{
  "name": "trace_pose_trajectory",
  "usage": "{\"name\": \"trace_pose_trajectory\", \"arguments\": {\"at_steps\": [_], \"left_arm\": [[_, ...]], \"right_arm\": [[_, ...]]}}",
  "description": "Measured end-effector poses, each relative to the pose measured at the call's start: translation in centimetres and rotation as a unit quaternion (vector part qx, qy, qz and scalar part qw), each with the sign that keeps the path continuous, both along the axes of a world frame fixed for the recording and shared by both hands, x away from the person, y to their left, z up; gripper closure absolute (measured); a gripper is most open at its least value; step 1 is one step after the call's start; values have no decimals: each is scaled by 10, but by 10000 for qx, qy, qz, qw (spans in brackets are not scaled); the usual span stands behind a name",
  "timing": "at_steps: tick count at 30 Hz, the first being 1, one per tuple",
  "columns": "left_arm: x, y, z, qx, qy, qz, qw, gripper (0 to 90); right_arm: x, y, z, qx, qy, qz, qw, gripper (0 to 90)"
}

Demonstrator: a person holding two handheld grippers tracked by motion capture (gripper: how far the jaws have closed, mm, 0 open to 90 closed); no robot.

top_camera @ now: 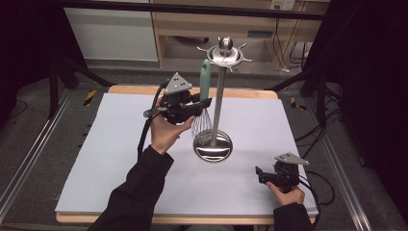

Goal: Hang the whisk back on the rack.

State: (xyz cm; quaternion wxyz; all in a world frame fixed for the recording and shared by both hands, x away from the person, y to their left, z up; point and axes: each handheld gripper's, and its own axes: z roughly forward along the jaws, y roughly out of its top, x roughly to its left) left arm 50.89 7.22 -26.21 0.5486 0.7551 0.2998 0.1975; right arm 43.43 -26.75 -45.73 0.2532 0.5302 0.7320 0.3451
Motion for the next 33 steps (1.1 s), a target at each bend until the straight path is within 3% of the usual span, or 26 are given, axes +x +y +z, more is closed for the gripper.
{"name": "trace_pose_trajectory", "arguments": {"at_steps": [11,14,24,33], "left_arm": [[-1,-1,-6,-56,-269,148,9995,683],[-1,0,-7,-23,-258,173,9995,675],[-8,18,-24,-14,-292,253,9993,493],[-21,39,-47,-15,-201,269,9994,422]], "right_arm": [[0,0,0,20,2,-7,10000,107],[1,0,-1,-12,-12,-9,10000,107],[1,0,-1,-27,1,-31,10000,107],[2,1,-3,-72,13,-39,10000,107]]}}
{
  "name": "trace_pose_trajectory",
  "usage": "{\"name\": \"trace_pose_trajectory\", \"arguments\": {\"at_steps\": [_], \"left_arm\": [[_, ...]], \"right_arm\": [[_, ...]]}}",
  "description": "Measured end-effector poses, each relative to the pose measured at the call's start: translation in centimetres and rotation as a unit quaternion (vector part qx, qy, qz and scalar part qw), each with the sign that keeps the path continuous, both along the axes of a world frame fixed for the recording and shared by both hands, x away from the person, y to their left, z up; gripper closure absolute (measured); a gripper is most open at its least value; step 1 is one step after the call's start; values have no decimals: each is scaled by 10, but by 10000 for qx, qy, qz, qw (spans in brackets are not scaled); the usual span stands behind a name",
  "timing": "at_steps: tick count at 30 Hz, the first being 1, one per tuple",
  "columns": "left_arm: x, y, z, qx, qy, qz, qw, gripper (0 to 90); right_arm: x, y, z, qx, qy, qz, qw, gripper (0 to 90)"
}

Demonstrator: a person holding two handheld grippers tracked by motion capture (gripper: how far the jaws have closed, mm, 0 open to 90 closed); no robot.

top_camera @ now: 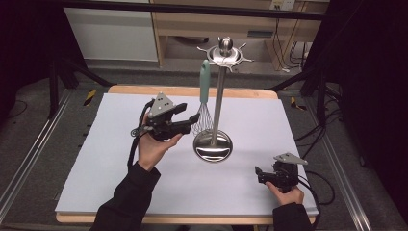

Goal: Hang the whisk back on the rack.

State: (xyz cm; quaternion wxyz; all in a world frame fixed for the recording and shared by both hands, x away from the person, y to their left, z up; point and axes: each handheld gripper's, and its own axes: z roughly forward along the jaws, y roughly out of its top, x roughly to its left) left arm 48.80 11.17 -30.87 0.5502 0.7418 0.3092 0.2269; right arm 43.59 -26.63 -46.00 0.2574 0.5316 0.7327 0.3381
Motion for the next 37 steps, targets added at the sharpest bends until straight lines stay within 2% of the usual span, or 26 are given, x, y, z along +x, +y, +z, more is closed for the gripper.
{"name": "trace_pose_trajectory", "arguments": {"at_steps": [6,11,13,15,16,17,19,20,22,26,27,29,30,31,32,33,34,35,37], "left_arm": [[-6,15,-13,-35,91,30,9999,407],[-10,27,-25,45,176,89,9998,391],[-14,33,-35,160,225,133,9995,384],[-15,35,-39,170,256,148,9994,381],[-17,41,-46,254,315,167,9990,378],[-17,41,-46,254,315,167,9990,377],[-19,46,-55,320,406,209,9984,373],[-20,53,-65,384,486,270,9977,370],[-21,56,-70,392,531,306,9974,369],[-23,72,-87,503,722,434,9952,359],[-24,83,-95,510,797,562,9939,354],[-24,87,-98,500,829,615,9934,345],[-25,97,-105,501,872,732,9922,338],[-25,97,-105,501,872,732,9922,333],[-26,107,-112,500,919,869,9907,327],[-26,107,-112,500,919,869,9907,324],[-27,118,-119,505,1008,997,9886,321],[-27,118,-119,505,1008,997,9886,319],[-27,128,-125,524,1091,1132,9862,315]], "right_arm": [[0,1,-1,-46,57,-14,10000,106],[-1,2,-2,-28,70,0,10000,106],[-1,2,-2,-41,66,2,10000,105],[-1,2,-2,-42,72,-17,10000,103],[-1,2,-2,-42,75,-23,10000,103],[-1,2,-2,-42,75,-23,10000,103],[-1,2,-2,-56,92,-27,9999,103],[0,2,-3,-99,95,-17,9999,103],[0,2,-3,-93,107,-10,9999,103],[0,2,-4,-112,124,-35,9999,103],[0,2,-4,-135,119,-31,9998,103],[0,2,-4,-149,128,-44,9998,103],[0,2,-5,-148,146,-44,9998,103],[0,2,-5,-148,146,-44,9998,103],[-1,2,-5,-155,167,-46,9997,103],[-1,2,-5,-155,167,-46,9997,103],[-1,2,-5,-154,185,-78,9997,101],[-1,2,-5,-154,185,-78,9997,101],[0,2,-6,-162,202,-81,9996,100]]}}
